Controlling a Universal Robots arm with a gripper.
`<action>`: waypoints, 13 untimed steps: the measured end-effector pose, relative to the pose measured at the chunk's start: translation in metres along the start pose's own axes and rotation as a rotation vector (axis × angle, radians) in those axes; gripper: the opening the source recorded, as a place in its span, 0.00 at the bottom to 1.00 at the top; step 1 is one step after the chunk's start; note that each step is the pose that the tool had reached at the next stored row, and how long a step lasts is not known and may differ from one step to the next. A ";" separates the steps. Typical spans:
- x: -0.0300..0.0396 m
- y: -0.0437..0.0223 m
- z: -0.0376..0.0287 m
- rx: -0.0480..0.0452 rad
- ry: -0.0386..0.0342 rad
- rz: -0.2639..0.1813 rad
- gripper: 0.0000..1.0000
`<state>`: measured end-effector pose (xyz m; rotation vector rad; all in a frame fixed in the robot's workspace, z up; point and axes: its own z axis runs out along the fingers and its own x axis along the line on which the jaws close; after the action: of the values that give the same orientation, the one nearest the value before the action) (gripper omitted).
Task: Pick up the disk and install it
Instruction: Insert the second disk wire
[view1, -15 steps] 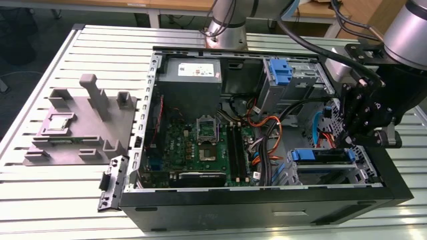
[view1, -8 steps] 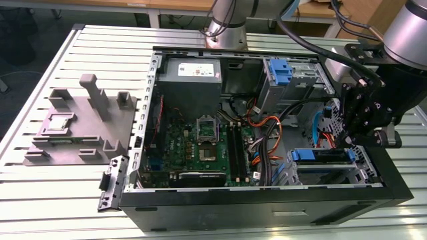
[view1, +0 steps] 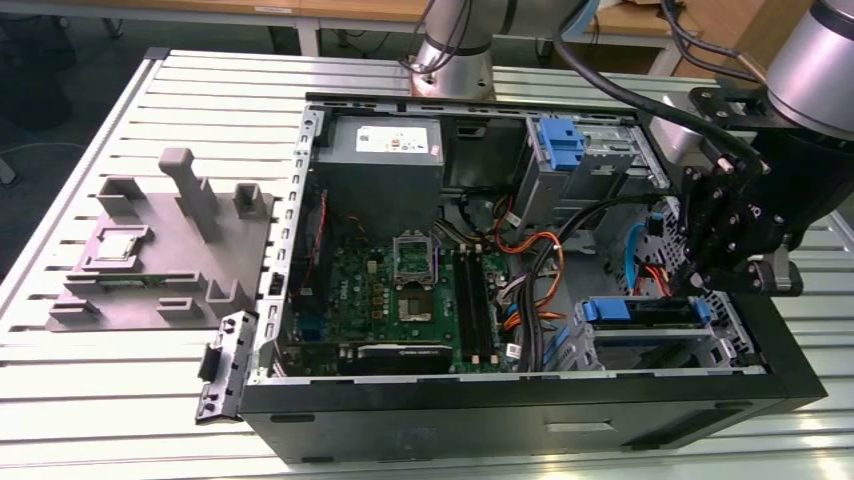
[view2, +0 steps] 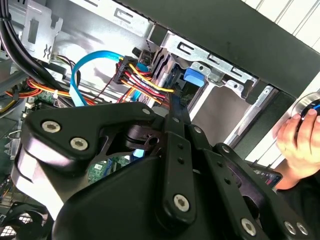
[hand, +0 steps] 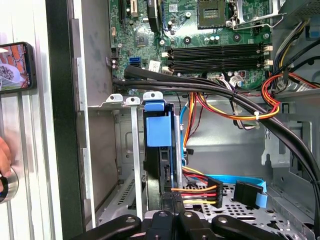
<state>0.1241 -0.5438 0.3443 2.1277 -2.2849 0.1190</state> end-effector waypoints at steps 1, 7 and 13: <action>0.0000 0.0007 -0.0001 0.0001 0.0000 0.000 0.10; 0.0010 0.0141 -0.0003 -0.0001 -0.0001 0.001 0.10; 0.0012 0.0168 -0.0004 -0.0003 -0.0028 0.001 0.10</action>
<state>0.1072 -0.5438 0.3440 2.1277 -2.2877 0.1157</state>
